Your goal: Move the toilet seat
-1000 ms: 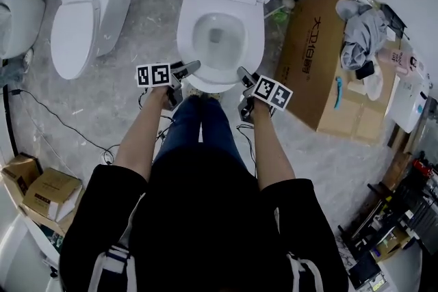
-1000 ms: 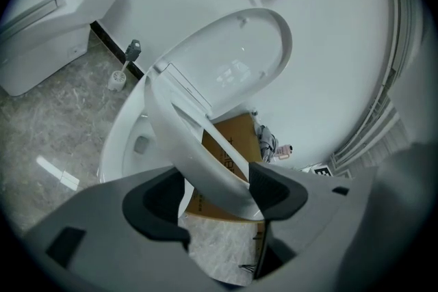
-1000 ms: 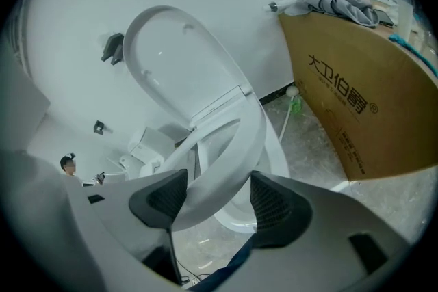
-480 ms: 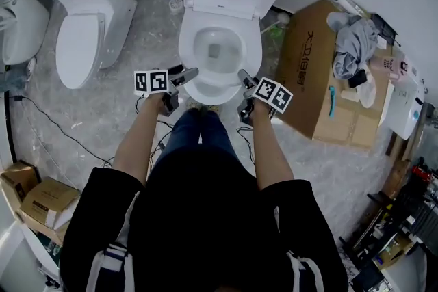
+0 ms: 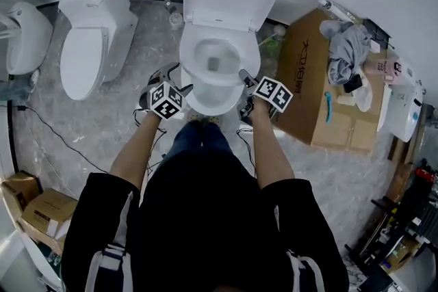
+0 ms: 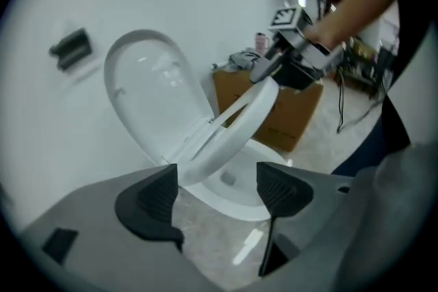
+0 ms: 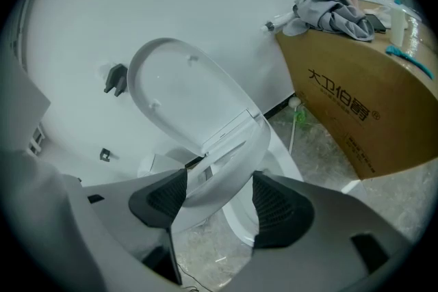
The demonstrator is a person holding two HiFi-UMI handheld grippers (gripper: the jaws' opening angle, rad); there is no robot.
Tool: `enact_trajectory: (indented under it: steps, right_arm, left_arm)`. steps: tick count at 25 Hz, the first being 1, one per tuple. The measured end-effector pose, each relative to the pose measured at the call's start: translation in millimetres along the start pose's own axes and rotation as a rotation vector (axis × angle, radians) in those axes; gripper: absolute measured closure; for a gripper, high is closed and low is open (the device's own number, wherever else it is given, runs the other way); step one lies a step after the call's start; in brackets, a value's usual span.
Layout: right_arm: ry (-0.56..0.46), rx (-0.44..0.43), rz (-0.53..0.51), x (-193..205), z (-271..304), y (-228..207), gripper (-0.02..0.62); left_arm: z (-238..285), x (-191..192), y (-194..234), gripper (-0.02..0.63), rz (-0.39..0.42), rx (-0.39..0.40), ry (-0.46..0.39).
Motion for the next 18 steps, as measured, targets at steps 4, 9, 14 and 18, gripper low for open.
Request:
enact_trajectory:
  steps: [4,9,14,18]
  right_arm:
    - [-0.004,0.003,0.01,-6.4,0.0,5.0,0.287]
    - [-0.011,0.003,0.023,-14.6,1.5,12.2,0.287]
    - [-0.019,0.004,0.04,-27.2,2.1,18.8,0.287]
    - [-0.026,0.004,0.059,-36.4,3.5,25.1,0.285]
  left_arm:
    - [-3.4,-36.8,-5.1,0.244,0.255,-0.078,-0.105]
    - [-5.4,-64.3,-9.5,0.33,0.401,-0.093,-0.172]
    - [-4.9,-75.6,-10.8,0.405,0.5,-0.088,-0.183]
    - [-4.6,-82.1,-3.0,0.477,0.526,-0.104,-0.18]
Point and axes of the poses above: the fingertips, and each gripper's own axes: z forward along the fingers, y to its left, x out of its underside, the point moved 3 cm from there along -z, backward along the fingers, and after that the axes turned 14 degrees about -x, right-handed, at the moved point
